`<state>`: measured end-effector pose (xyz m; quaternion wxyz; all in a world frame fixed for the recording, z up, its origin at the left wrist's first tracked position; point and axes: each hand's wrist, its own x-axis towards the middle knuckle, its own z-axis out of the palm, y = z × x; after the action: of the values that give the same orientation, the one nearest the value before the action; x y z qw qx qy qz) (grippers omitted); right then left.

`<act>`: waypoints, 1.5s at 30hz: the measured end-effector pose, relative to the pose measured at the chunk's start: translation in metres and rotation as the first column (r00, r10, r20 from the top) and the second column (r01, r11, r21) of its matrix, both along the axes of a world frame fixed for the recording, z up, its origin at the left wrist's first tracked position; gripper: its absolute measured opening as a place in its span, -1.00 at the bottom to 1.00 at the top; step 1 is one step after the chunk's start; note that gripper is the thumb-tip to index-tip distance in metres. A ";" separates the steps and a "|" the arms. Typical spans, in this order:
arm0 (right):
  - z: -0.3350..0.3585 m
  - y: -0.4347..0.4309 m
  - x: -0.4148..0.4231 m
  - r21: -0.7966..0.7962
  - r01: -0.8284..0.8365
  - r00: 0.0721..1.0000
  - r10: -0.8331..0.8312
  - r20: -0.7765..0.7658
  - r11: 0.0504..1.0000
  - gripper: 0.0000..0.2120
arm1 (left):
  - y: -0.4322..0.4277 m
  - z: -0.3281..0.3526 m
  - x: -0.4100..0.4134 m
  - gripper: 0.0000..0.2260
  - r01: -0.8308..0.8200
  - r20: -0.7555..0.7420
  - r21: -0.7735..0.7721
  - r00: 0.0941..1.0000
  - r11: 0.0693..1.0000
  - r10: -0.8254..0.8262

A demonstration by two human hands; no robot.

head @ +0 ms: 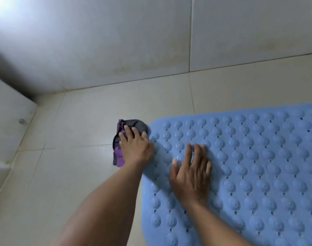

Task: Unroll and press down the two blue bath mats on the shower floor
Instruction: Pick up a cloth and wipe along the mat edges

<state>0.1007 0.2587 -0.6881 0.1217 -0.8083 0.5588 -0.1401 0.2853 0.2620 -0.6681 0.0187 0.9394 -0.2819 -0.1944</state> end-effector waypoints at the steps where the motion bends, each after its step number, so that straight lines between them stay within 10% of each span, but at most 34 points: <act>1: -0.001 0.001 0.001 -0.011 -0.001 1.000 0.001 -0.022 1.000 -0.37 | -0.017 0.007 0.005 -0.45 0.034 -0.006 -0.035 0.999 0.999 -0.034; 11: -0.002 -0.003 0.005 -0.003 0.013 1.000 -0.013 -0.003 1.000 -0.36 | -0.172 0.008 -0.036 -0.53 0.617 0.021 -0.166 0.782 0.769 -0.623; 16: 0.007 -0.017 -0.021 -0.069 0.010 0.968 0.008 0.253 0.998 -0.57 | -0.171 -0.003 -0.053 -0.49 0.682 -0.010 -0.195 0.717 0.705 -0.697; 22: -0.012 -0.080 -0.138 -0.040 0.233 0.956 -0.236 -0.175 0.972 -0.36 | -0.188 -0.001 -0.062 -0.48 0.712 0.008 -0.132 0.697 0.690 -0.717; 27: -0.022 -0.079 -0.139 -0.018 0.176 0.961 -0.175 -0.216 0.984 -0.35 | -0.224 0.003 -0.113 -0.47 0.823 -0.020 -0.106 0.560 0.558 -0.829; 34: -0.014 -0.080 -0.139 0.111 0.187 0.962 -0.159 -0.220 0.976 -0.32 | -0.113 -0.002 -0.128 -0.40 0.701 0.225 -0.377 0.704 0.606 -0.674; 38: 0.012 -0.096 -0.137 0.004 0.248 0.969 -0.248 0.020 0.969 -0.48 | -0.053 -0.026 -0.146 -0.42 0.683 0.209 -0.319 0.727 0.658 -0.654; 41: 0.028 -0.151 -0.100 -0.156 0.031 0.992 -0.011 0.130 0.987 -0.53 | -0.060 -0.027 -0.143 -0.40 0.696 0.231 -0.262 0.717 0.668 -0.657; 45: 0.046 -0.213 -0.042 0.265 -0.333 0.923 0.370 -0.104 0.905 -0.50 | -0.058 -0.024 -0.143 -0.40 0.703 0.213 -0.261 0.710 0.661 -0.671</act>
<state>0.0588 0.0456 -0.6424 0.1996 -0.8833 0.4240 0.0154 0.1420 0.2044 -0.6926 0.0836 0.7549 -0.6440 -0.0918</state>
